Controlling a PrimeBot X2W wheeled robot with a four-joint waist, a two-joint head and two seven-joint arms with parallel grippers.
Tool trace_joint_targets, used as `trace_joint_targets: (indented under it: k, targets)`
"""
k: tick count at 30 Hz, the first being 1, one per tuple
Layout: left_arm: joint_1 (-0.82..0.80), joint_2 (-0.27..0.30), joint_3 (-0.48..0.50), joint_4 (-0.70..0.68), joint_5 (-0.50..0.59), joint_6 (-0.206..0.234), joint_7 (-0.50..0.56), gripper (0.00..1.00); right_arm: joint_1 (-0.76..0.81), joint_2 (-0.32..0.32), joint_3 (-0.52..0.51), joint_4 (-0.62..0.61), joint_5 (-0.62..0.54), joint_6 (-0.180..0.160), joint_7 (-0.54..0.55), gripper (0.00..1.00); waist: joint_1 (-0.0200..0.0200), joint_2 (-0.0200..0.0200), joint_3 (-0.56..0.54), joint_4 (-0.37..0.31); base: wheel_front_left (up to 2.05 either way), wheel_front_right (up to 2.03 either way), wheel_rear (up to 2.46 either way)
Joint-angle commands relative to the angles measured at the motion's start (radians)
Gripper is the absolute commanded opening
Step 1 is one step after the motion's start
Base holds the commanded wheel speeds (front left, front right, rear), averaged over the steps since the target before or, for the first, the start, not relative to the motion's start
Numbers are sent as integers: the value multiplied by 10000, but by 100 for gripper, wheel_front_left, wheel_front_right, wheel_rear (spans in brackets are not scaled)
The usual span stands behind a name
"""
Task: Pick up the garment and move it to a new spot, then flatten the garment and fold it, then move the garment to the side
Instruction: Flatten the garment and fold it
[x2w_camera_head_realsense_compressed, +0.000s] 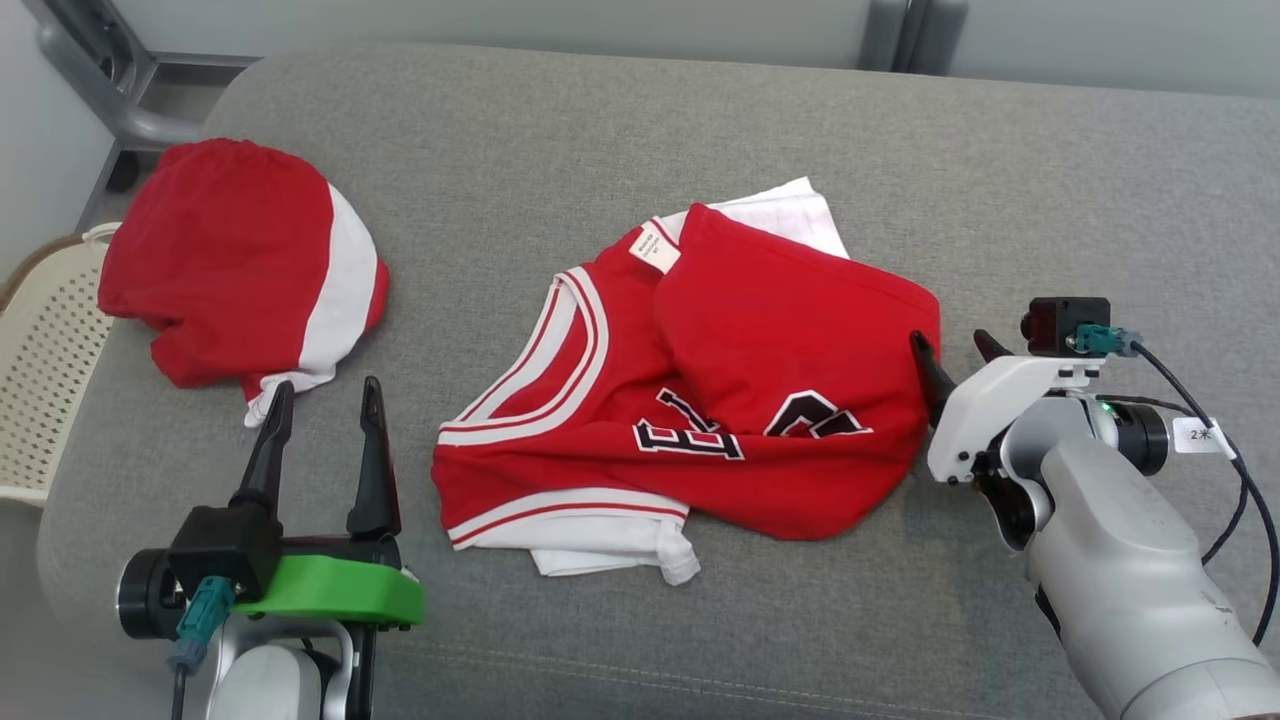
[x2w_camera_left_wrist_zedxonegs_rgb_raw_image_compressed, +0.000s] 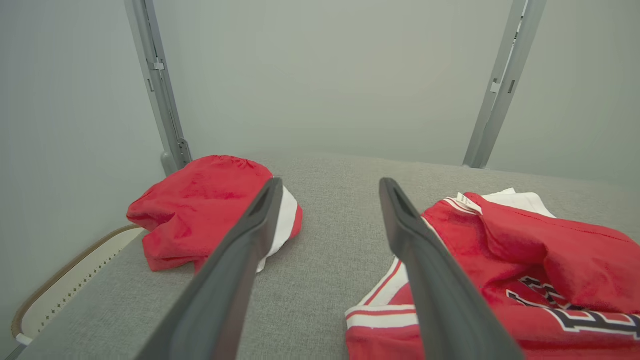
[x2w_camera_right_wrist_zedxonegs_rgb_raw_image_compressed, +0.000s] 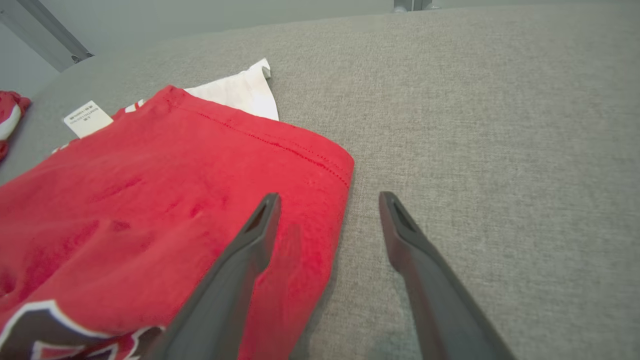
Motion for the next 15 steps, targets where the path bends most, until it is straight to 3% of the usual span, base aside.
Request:
trace_joint_targets:
  k: [1,6,9,10,15]
  targets:
    - [-161,-5,46,-3,63,-67,-1,100,-112,-73,9,242,68,-1,60,100,0,0,198,236,0,0,0]
    - [-191,-25,29,-28,46,-64,-2,100,-467,-42,148,1045,273,-1,-112,100,0,0,279,380,0,0,0]
    - [-200,-31,22,-19,-51,-22,-1,100,-603,-1,311,1310,407,-1,-204,35,0,0,324,372,0,0,0]
    - [-215,-32,3,-16,-65,1,-1,100,-645,16,368,1368,479,-1,-250,0,0,0,336,362,0,0,0]
    - [-264,-31,-62,25,-144,66,-1,100,-764,-69,661,1378,692,-1,-854,0,0,0,327,287,0,0,0]
